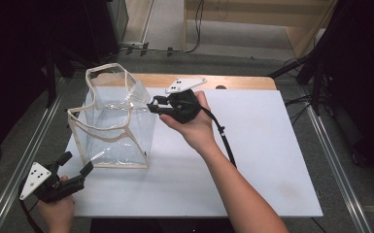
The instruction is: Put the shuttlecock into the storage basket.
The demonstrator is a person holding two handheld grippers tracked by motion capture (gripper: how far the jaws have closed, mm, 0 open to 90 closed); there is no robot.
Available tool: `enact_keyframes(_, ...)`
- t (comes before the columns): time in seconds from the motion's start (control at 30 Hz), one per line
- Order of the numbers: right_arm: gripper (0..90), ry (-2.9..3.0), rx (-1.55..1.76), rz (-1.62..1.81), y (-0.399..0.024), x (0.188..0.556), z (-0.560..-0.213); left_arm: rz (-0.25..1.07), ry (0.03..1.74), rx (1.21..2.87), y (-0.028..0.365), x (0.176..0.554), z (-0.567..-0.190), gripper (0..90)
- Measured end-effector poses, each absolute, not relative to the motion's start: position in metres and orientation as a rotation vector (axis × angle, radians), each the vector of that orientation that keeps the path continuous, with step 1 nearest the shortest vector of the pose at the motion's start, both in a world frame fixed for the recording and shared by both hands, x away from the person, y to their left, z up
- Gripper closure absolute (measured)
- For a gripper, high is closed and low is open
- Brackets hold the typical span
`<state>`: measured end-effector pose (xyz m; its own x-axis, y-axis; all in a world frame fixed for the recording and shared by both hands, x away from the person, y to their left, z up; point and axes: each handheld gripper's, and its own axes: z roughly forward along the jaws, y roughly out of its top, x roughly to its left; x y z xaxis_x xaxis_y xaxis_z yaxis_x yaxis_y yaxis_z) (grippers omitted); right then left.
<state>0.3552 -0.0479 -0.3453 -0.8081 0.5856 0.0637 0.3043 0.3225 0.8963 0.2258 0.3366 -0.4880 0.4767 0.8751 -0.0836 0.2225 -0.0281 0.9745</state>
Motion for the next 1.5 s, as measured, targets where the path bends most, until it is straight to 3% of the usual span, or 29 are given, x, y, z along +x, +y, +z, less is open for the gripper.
enact_keyframes(1.5,61.4,2.363,0.7,1.564,0.001,0.344,-0.332,0.686,0.991,1.542,0.337,0.226,-0.488,13.8)
